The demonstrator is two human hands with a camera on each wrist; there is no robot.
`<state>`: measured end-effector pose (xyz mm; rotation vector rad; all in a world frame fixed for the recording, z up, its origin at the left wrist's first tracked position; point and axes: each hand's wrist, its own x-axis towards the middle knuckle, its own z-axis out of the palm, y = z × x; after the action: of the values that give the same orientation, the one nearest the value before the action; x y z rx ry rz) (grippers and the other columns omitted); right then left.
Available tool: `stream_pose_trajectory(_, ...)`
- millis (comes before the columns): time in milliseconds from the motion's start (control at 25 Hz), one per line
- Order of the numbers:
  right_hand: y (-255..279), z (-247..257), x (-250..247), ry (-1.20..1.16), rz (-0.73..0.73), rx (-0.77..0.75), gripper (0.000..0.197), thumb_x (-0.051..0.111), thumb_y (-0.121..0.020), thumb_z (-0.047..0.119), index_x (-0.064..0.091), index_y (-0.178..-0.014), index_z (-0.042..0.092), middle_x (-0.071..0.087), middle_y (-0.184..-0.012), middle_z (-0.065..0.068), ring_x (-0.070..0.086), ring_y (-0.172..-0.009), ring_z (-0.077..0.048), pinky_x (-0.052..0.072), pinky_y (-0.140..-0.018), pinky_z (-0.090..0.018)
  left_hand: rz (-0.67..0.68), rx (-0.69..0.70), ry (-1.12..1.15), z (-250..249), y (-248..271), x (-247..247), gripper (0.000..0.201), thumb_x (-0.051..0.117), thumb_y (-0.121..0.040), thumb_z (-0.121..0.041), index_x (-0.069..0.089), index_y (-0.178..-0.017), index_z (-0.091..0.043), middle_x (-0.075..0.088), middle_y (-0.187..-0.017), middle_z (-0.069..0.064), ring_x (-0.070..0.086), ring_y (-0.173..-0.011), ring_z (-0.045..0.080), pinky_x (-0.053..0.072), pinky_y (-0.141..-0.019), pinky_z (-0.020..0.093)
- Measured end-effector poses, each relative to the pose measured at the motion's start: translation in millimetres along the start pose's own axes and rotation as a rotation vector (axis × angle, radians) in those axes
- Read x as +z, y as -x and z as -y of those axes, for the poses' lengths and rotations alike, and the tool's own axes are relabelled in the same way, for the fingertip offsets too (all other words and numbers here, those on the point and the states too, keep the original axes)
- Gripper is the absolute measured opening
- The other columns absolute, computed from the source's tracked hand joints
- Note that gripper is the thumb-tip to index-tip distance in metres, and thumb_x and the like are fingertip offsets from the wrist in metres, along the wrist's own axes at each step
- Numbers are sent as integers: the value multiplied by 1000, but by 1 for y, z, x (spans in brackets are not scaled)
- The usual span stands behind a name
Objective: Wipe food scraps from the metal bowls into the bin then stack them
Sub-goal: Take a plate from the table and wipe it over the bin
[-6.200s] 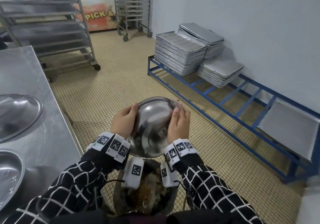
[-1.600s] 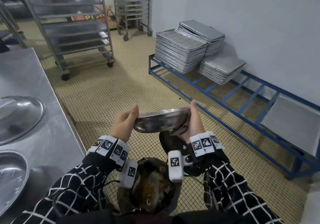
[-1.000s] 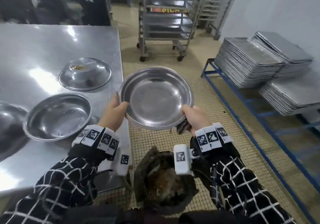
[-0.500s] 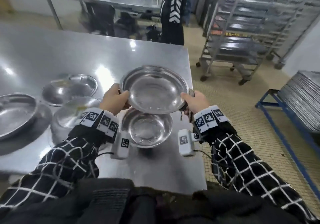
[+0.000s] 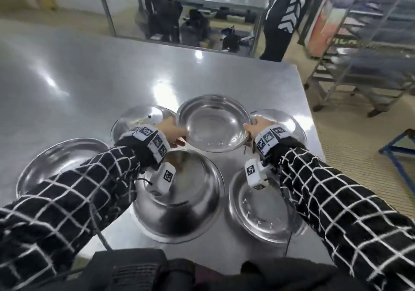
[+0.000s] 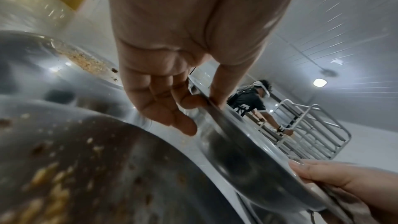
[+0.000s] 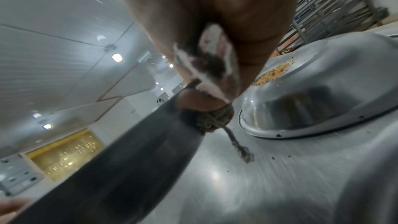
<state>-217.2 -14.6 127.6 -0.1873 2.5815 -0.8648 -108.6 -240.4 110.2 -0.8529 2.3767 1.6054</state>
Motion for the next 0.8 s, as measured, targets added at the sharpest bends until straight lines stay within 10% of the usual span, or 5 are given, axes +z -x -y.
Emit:
stream_pose_trajectory(160,-42,7,15,93,19,-13,39,46,-98,25,49,-128,2,60,-111,-16,43,-59,-9,35,-36,-12,47,-90,-208,2,-39,-10,25,72,-82,-28,63,-92,-7,69,-90,11,66,-81,24,53,-85,36)
stream_pose_trajectory(240,-59,7,23,69,25,-4,41,48,-97,23,47,-131,0,55,-126,-19,44,-63,-14,36,-37,-12,46,-114,-319,4,-54,-11,21,69,-84,-28,61,-87,-9,65,-83,7,60,-75,18,51,-74,27)
stream_pose_trajectory(400,-83,8,32,75,68,15,41,50,-96,24,46,-131,2,53,-130,-17,45,-80,-16,31,-48,-17,54,-157,-535,1,-71,-14,23,66,-88,-32,58,-80,-12,56,-72,0,50,-61,10,39,-54,17)
stream_pose_trajectory(560,-99,12,34,126,117,55,41,51,-96,26,48,-131,5,57,-122,-14,58,-87,-19,52,-76,-27,55,-174,-641,-2,-86,-15,27,65,-88,-35,61,-93,-9,56,-74,-1,52,-68,12,39,-59,20)
stream_pose_trajectory(800,-102,11,34,149,105,74,33,41,-99,16,45,-131,6,49,-133,-12,51,-117,-24,43,-100,-32,115,-147,-749,6,-98,-21,29,66,-88,-26,68,-109,-7,69,-97,4,62,-89,19,43,-62,16)
